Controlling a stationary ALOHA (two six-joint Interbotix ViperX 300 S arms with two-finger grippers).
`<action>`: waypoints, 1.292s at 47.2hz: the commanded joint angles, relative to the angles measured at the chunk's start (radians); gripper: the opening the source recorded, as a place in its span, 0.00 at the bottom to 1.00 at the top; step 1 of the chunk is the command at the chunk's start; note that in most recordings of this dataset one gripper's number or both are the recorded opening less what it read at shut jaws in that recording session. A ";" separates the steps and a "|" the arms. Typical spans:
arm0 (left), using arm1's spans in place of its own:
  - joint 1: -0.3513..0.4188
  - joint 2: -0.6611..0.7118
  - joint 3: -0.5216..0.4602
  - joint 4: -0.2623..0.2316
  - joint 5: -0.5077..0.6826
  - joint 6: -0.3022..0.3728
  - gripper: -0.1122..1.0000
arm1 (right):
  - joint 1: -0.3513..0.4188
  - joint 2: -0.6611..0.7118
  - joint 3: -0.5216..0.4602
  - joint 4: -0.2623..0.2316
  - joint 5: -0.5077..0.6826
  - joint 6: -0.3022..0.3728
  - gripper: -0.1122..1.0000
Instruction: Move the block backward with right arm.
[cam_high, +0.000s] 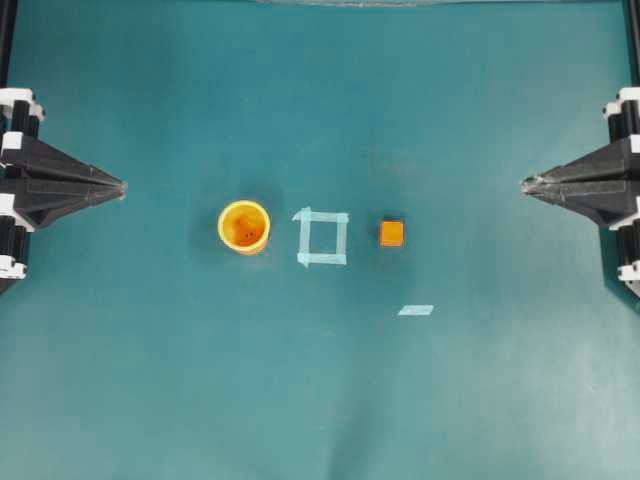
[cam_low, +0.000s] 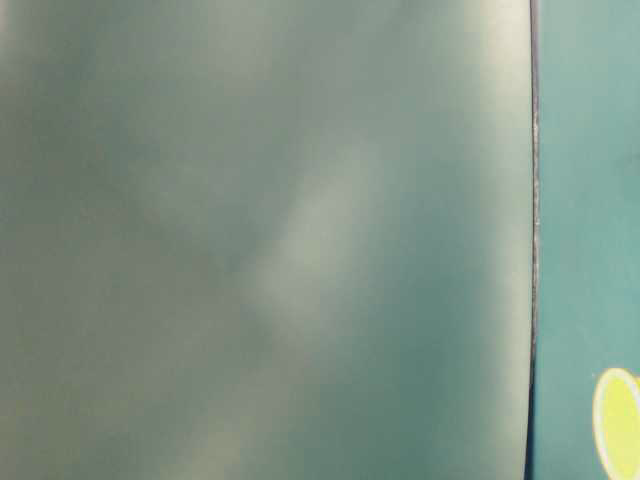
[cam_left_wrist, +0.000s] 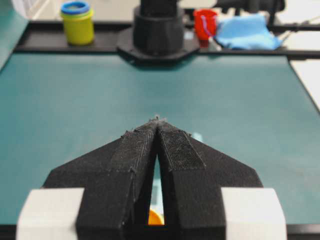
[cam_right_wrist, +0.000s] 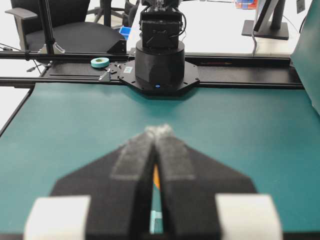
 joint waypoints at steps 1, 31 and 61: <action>-0.003 0.005 -0.031 0.014 0.008 0.011 0.10 | -0.002 0.006 -0.017 0.002 -0.005 0.009 0.10; -0.003 0.008 -0.038 0.014 0.015 -0.005 0.10 | -0.003 0.141 -0.149 0.003 0.229 0.012 0.11; -0.003 0.003 -0.041 0.014 0.015 -0.008 0.10 | -0.051 0.414 -0.256 0.005 0.250 0.012 0.59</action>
